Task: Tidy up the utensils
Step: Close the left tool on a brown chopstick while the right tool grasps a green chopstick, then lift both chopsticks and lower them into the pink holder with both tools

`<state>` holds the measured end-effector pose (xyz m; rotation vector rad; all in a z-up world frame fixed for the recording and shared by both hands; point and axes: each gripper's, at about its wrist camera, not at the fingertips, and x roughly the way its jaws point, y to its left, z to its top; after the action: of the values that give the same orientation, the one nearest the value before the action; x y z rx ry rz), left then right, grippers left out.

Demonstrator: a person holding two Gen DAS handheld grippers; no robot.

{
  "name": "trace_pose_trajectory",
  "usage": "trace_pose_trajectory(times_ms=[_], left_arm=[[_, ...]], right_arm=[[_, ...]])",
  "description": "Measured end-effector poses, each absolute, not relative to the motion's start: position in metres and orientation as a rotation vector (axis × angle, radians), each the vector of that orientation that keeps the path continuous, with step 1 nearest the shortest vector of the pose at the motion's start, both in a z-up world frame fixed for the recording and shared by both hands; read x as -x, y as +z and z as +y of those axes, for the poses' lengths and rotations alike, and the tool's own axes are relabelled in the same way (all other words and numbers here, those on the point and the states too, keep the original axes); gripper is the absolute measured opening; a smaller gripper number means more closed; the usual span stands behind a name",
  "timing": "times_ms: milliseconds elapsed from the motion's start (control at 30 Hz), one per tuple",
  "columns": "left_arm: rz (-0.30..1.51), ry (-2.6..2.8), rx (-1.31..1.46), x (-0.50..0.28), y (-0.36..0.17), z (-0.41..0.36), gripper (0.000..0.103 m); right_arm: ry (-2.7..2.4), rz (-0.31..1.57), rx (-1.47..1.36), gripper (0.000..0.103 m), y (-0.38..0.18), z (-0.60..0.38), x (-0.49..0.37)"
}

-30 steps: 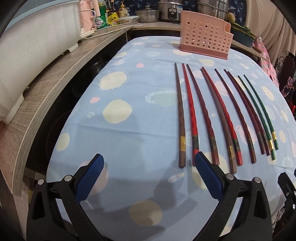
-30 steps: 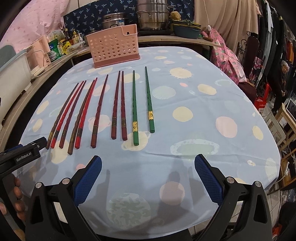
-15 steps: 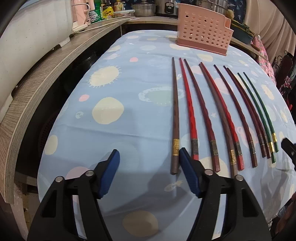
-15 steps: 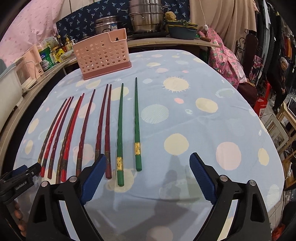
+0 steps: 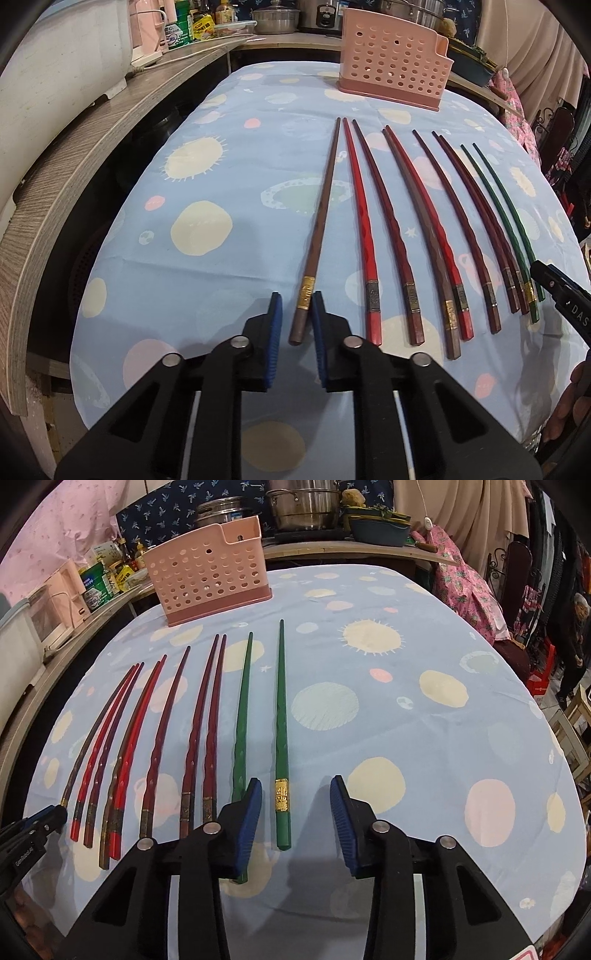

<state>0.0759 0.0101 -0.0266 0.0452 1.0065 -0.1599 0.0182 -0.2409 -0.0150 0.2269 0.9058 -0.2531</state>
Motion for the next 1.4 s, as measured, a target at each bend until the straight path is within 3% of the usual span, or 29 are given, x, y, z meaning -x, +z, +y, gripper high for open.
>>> trace_pose_trajectory(times_ms=[200, 467, 733, 1067, 1400], left_arm=[[1.016, -0.181, -0.050, -0.076, -0.026, 0.007, 0.009], [1.009, -0.198, -0.018, -0.077, -0.008, 0.011, 0.007], [0.918, -0.212, 0.044, -0.087, 0.051, 0.025, 0.007], [0.748, -0.200, 0.079, -0.141, 0.131, 0.022, 0.007], [0.688, -0.190, 0.100, -0.205, 0.171, 0.009, 0.007]], right_arm=[[-0.241, 0.909, -0.211, 0.007, -0.016, -0.241, -0.019], [-0.220, 0.860, -0.214, 0.007, 0.012, -0.243, -0.013], [-0.205, 0.729, -0.234, 0.007, 0.076, -0.255, -0.015], [-0.189, 0.594, -0.256, 0.007, 0.138, -0.281, -0.060], [-0.192, 0.537, -0.257, 0.007, 0.166, -0.299, -0.107]])
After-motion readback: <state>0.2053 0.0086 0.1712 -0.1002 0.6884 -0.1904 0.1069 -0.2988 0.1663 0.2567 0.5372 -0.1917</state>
